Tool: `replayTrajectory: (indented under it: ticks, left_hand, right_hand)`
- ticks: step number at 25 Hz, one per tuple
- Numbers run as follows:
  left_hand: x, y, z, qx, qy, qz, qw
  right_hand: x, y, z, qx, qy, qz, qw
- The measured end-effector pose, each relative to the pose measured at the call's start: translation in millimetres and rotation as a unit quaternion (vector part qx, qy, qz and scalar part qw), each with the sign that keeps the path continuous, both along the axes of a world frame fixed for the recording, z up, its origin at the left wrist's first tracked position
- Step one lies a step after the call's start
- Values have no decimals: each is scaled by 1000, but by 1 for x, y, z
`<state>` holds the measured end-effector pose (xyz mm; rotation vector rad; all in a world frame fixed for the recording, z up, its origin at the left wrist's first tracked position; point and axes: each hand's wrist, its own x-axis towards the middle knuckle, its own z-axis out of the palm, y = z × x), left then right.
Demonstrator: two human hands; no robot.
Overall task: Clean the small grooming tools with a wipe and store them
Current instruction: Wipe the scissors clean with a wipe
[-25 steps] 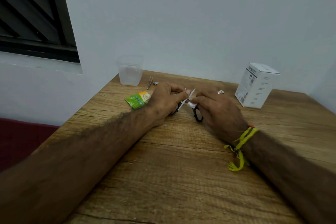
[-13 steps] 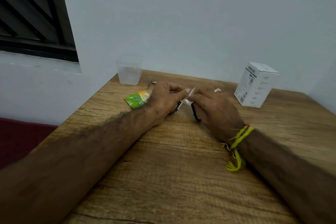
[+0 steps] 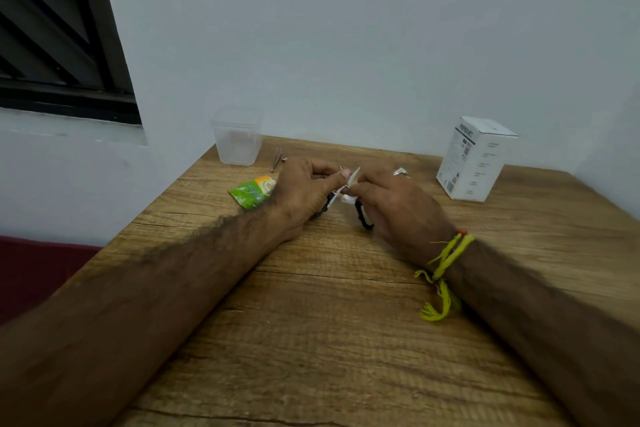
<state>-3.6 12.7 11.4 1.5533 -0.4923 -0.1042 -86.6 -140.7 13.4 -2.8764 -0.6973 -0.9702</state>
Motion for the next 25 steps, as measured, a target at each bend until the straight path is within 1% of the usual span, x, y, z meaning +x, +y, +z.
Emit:
replayTrajectory:
  ticks: [5,9,12,15,19,25]
  left_hand:
    - [-4,1,0,5,-5,-8,1000]
    - [-7,-3,0,10,-12,-15,1000]
    - [-7,0,3,23,-20,-13,999]
    - [-1,-1,-2,25,-29,-16,999]
    - [5,1,-7,18,-28,1,999]
    - [1,2,0,21,-27,-17,999]
  right_hand:
    - [-10,-9,4,0,-29,-33,999]
    - [-15,4,1,-51,-51,-22,997]
    - [-18,3,1,-46,-61,-22,997]
    - [-19,-2,-6,-35,-18,-42,998]
    - [-18,-4,-9,-30,-1,-35,999]
    - [-18,-4,-4,-24,5,-33,999]
